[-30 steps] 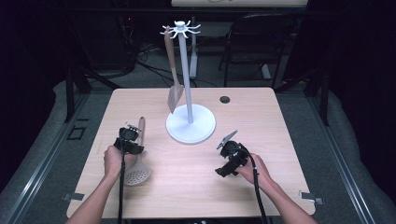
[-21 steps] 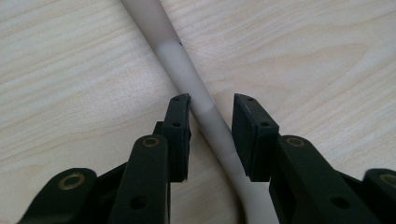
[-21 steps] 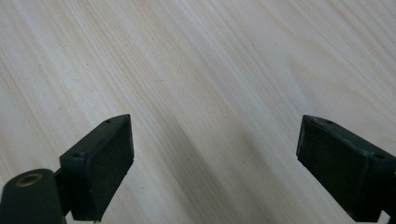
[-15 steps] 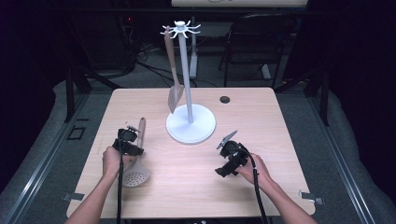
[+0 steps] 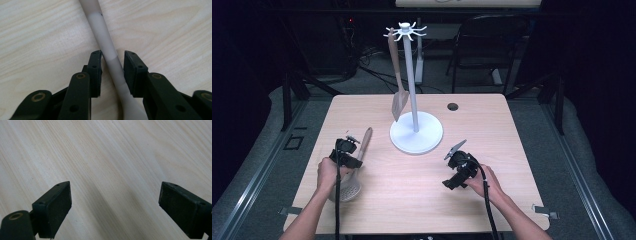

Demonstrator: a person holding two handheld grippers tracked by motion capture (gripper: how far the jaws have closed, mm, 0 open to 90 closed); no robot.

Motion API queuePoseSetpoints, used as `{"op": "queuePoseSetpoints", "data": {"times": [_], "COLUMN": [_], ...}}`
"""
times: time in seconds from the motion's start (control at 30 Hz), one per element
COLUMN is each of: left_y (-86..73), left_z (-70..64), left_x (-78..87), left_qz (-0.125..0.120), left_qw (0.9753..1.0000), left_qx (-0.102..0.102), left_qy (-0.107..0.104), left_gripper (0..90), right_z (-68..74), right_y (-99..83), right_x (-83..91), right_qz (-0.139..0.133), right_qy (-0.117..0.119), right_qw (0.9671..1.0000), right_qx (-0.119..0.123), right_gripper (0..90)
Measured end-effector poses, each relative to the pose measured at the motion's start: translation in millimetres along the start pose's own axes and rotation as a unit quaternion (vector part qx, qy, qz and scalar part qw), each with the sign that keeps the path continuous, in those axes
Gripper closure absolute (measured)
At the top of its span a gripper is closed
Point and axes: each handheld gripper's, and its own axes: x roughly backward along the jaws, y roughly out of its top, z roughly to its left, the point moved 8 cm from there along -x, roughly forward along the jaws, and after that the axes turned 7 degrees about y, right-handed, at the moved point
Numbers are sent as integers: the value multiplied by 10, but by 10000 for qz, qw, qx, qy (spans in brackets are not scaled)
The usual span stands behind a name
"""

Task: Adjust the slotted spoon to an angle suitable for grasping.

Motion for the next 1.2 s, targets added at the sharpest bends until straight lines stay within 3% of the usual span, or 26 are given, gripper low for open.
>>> {"op": "queuePoseSetpoints", "data": {"times": [0.27,0.37,0.47,0.57,0.7,0.87,0.93,1.2], "left_y": [-129,-147,-103,-18,98,214,241,243], "left_z": [53,57,71,97,127,116,108,104], "left_x": [49,50,48,77,69,-6,-44,-123], "left_qz": [144,186,137,-97,-259,-239,-213,-102], "left_qw": [9998,9997,9997,9992,9981,9978,9982,9985], "left_qx": [-123,-70,136,375,549,610,562,539], "left_qy": [-95,-162,-122,-138,-81,-133,-64,17], "left_gripper": [717,717,640,582,523,540,564,650], "right_z": [-1,-7,-3,2,-2,-7,-9,-12], "right_y": [-2,-5,1,9,5,4,4,0], "right_x": [1,0,-8,-11,-11,-16,-18,-18], "right_qz": [-45,-17,-31,-33,-1,-19,-21,-13], "right_qy": [3,10,6,0,-10,-16,-17,-14], "right_qw": [10000,10000,10000,10000,10000,10000,10000,10000], "right_qx": [-43,-34,-34,-35,-11,-31,-29,-23], "right_gripper": [108,109,108,109,109,109,109,112]}}
